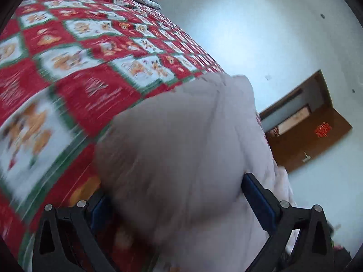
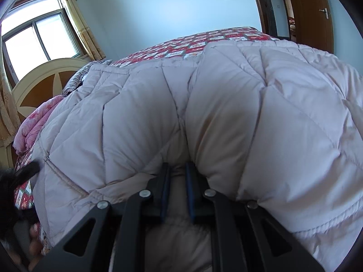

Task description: Fold large clothes

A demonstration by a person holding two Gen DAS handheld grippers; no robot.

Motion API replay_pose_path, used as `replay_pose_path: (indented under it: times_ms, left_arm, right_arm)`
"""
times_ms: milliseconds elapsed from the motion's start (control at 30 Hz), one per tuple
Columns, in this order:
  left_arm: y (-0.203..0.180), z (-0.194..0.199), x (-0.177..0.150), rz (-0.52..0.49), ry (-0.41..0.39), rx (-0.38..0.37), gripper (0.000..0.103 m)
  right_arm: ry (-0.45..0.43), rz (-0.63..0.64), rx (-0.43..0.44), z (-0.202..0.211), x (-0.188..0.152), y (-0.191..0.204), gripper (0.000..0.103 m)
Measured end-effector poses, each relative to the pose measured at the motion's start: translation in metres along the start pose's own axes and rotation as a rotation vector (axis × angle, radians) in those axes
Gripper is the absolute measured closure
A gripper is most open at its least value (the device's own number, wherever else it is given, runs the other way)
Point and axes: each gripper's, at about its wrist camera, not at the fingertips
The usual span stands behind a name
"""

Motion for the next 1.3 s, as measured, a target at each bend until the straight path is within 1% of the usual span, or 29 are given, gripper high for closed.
replay_pose_path:
  times_ms: [67, 100, 133, 167, 233, 267, 333, 367, 433, 533, 633, 700, 767, 833, 867, 900, 933, 1000, 1033, 1100, 1167, 1200, 1233, 1267, 1300]
  left_arm:
    - [-0.004, -0.010, 0.004, 0.027, -0.019, -0.088, 0.001]
    - [-0.007, -0.012, 0.004, 0.019, -0.030, -0.119, 0.001]
    - [-0.012, -0.014, 0.003, -0.008, -0.040, -0.153, 0.005]
    - [-0.019, -0.016, 0.001, -0.052, -0.033, -0.174, 0.023]
    - [-0.032, -0.017, -0.003, -0.151, -0.005, -0.214, 0.048]
    - [-0.036, -0.014, -0.003, -0.177, -0.003, -0.228, 0.058]
    - [-0.045, -0.004, 0.000, -0.224, 0.008, -0.265, 0.070]
    - [-0.050, 0.002, 0.001, -0.247, 0.014, -0.277, 0.075]
    - [-0.064, 0.016, 0.005, -0.301, 0.012, -0.317, 0.078]
    - [-0.086, 0.042, 0.008, -0.393, -0.008, -0.363, 0.080]
    - [-0.104, 0.077, 0.012, -0.503, -0.039, -0.393, 0.080]
    - [-0.115, 0.097, 0.017, -0.596, -0.061, -0.377, 0.080]
    - [-0.123, 0.112, 0.019, -0.673, -0.064, -0.358, 0.080]
    - [-0.130, 0.117, 0.013, -0.768, -0.052, -0.295, 0.079]
    - [-0.132, 0.117, 0.007, -0.815, -0.053, -0.258, 0.079]
    - [-0.133, 0.116, 0.001, -0.856, -0.053, -0.226, 0.079]
    - [-0.132, 0.117, -0.004, -0.873, -0.049, -0.222, 0.079]
    - [-0.135, 0.120, -0.012, -0.894, -0.041, -0.254, 0.079]
    - [-0.140, 0.122, -0.021, -0.925, -0.046, -0.265, 0.079]
    - [-0.151, 0.120, -0.038, -0.994, -0.049, -0.270, 0.078]
    - [-0.164, 0.116, -0.061, -1.066, -0.039, -0.270, 0.078]
    - [-0.171, 0.106, -0.069, -1.099, -0.028, -0.266, 0.078]
    - [-0.177, 0.097, -0.082, -1.134, -0.015, -0.260, 0.078]
    - [-0.181, 0.094, -0.094, -1.165, -0.005, -0.256, 0.078]
    - [-0.185, 0.087, -0.109, -1.202, 0.006, -0.253, 0.077]
  right_arm:
    - [0.000, 0.001, -0.002, 0.000, 0.000, 0.001, 0.088]
    - [0.002, 0.002, -0.004, 0.000, 0.000, 0.001, 0.088]
    - [0.003, 0.005, -0.008, -0.001, 0.000, 0.002, 0.088]
    - [0.005, 0.007, -0.011, -0.001, 0.000, 0.003, 0.088]
    - [0.009, 0.005, -0.013, -0.002, 0.001, 0.004, 0.088]
    - [0.012, 0.000, -0.010, -0.003, 0.001, 0.003, 0.088]
    - [0.026, -0.021, -0.002, -0.004, 0.002, 0.002, 0.088]
    - [0.037, -0.045, 0.005, -0.004, 0.003, 0.001, 0.088]
    - [0.067, -0.103, 0.028, -0.004, 0.004, 0.001, 0.088]
    - [0.107, -0.118, 0.061, -0.001, 0.003, 0.016, 0.088]
    - [0.152, -0.174, 0.192, 0.001, -0.008, 0.040, 0.087]
    - [0.186, -0.204, 0.311, -0.001, -0.019, 0.067, 0.087]
    - [0.232, -0.215, 0.448, -0.008, -0.030, 0.099, 0.088]
    - [0.284, -0.220, 0.554, -0.017, -0.038, 0.123, 0.089]
    - [0.301, -0.212, 0.579, -0.021, -0.040, 0.132, 0.089]
    - [0.306, -0.190, 0.575, -0.022, -0.041, 0.137, 0.089]
    - [0.309, -0.174, 0.565, -0.021, -0.041, 0.137, 0.089]
    - [0.336, -0.206, 0.611, -0.013, -0.042, 0.123, 0.089]
    - [0.339, -0.229, 0.631, -0.007, -0.043, 0.113, 0.089]
    - [0.307, -0.253, 0.636, 0.018, -0.045, 0.085, 0.089]
    - [0.239, -0.270, 0.601, 0.049, -0.046, 0.050, 0.089]
    - [0.204, -0.283, 0.572, 0.065, -0.047, 0.030, 0.087]
    - [0.164, -0.294, 0.523, 0.083, -0.048, 0.007, 0.085]
    - [0.138, -0.299, 0.485, 0.094, -0.049, -0.007, 0.085]
    - [0.101, -0.305, 0.427, 0.111, -0.050, -0.028, 0.085]
Point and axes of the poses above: each gripper's, at about its wrist camera, not at the fingertips, and z roughly against the way its jaws point, y to its left, x to its top, and after that the axes turned 4 degrees about -x, right-handed
